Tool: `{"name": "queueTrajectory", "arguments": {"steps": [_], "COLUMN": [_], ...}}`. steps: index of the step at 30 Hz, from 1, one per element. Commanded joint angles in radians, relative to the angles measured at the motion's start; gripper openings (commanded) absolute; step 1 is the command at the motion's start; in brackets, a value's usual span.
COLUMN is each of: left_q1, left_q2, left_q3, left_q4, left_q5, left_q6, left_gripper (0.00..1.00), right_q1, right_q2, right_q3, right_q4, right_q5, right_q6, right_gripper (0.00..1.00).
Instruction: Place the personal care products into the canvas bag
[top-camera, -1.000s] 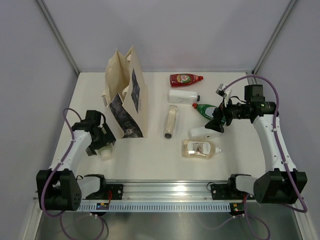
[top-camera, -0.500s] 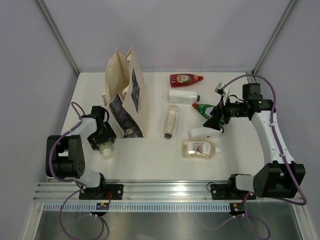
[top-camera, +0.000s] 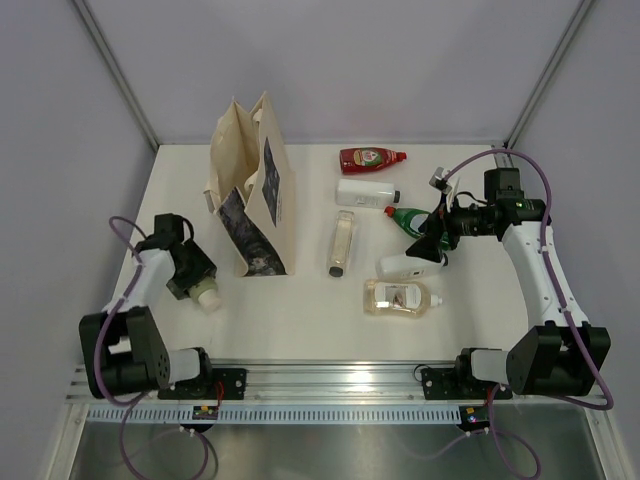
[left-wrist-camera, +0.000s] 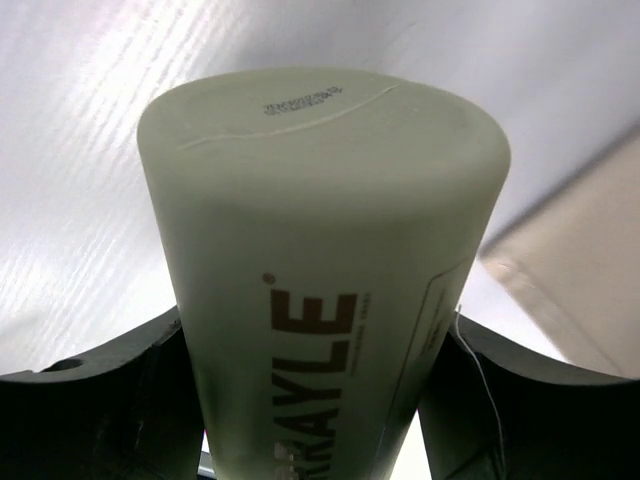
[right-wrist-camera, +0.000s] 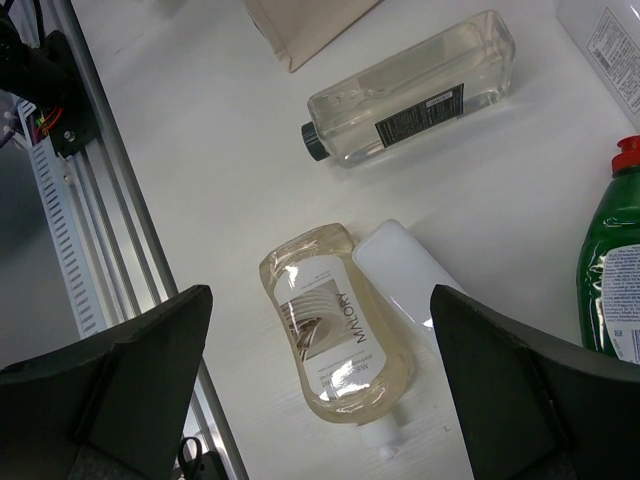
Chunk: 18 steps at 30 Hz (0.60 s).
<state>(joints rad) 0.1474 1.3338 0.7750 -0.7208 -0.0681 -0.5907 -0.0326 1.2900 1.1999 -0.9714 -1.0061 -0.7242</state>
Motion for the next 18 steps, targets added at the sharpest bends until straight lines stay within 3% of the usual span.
{"name": "queueTrajectory", "arguments": {"steps": [1,12,18], "left_q1": [0.05,0.054,-0.129], "left_q2": [-0.189,-0.395,-0.444], "left_q3": [0.043,0.337,0.513], "left_q4": [0.027,-0.019,-0.019], "left_q5": [0.079,0.076,-0.103], "left_q6": [-0.057,-0.1,-0.035], "left_gripper": [0.0,0.0,0.0], "right_q1": [0.0,0.0,0.0], "right_q2": [0.008,0.06,0.089], "right_q3": [0.021,0.109,0.145], "right_q4": [-0.02,-0.075,-0.089], "right_q5": [-0.049,-0.066,-0.077], "right_q6": [-0.03,-0.057,-0.052], "right_gripper": [1.0,0.99,0.99]}}
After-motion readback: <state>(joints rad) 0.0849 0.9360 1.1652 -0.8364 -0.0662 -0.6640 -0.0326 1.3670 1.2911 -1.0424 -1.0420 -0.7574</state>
